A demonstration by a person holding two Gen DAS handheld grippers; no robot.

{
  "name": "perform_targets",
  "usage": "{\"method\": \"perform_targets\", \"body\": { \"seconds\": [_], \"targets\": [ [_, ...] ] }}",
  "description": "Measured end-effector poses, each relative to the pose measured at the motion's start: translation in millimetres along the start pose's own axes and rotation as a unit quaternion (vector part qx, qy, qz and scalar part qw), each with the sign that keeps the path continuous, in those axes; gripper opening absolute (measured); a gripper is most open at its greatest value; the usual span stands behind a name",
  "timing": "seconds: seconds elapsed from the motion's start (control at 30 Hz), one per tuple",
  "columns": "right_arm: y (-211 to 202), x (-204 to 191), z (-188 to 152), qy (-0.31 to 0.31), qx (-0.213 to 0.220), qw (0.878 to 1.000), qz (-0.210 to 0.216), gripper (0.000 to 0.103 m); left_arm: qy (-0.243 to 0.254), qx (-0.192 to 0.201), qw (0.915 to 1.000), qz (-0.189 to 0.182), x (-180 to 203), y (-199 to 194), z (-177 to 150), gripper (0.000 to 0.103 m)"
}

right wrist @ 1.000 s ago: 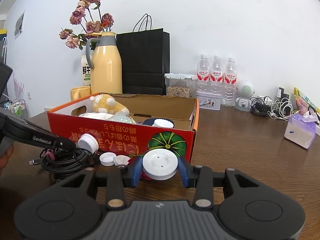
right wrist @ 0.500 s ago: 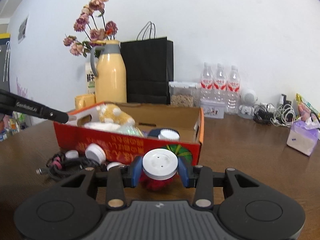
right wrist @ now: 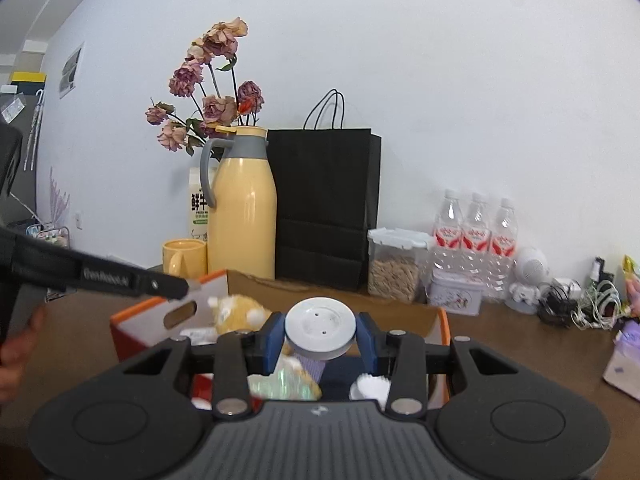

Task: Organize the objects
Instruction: 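Carry both white caps into the red box and open both grippers, then withdraw both grippers from the red box back over the table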

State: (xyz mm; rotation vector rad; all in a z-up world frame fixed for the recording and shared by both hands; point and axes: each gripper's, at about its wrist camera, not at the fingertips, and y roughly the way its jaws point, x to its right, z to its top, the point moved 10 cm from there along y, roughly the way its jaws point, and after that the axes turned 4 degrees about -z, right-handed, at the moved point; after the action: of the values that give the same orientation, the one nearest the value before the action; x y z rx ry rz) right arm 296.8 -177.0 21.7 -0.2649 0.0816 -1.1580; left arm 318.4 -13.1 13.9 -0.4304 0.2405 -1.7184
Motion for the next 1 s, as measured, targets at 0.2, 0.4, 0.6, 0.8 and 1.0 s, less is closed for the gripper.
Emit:
{"method": "perform_targets", "body": {
  "seconds": [0.2,0.4,0.6,0.8,1.0],
  "targets": [
    [46.9,-6.3,4.0,-0.002,-0.015,1.0,-0.007,0.038,-0.014,0.005,0.9997,0.021,-14.0,22.0,-6.7,0.005],
    [76.4,-7.0,-24.8,-0.01,-0.042,0.999,-0.027,0.038,0.003,-0.01,0.9997,0.022,-15.4,35.0,-21.9,0.006],
    [75.4,-10.5,-32.9,-0.009,-0.054,0.998,-0.02,0.038,0.001,0.002,0.9996,0.027,-16.0,31.5,-23.1,0.018],
    [63.3,-5.8,-28.8,-0.001,-0.037,0.999,-0.032,0.097,0.004,0.042,0.9984,0.038,-14.3,18.5,-15.1,0.094],
    [61.4,2.7,-30.1,0.019,-0.038,0.998,-0.042,0.103,0.006,0.051,0.9977,0.045,-13.6,16.2,-13.1,0.103]
  ]
}}
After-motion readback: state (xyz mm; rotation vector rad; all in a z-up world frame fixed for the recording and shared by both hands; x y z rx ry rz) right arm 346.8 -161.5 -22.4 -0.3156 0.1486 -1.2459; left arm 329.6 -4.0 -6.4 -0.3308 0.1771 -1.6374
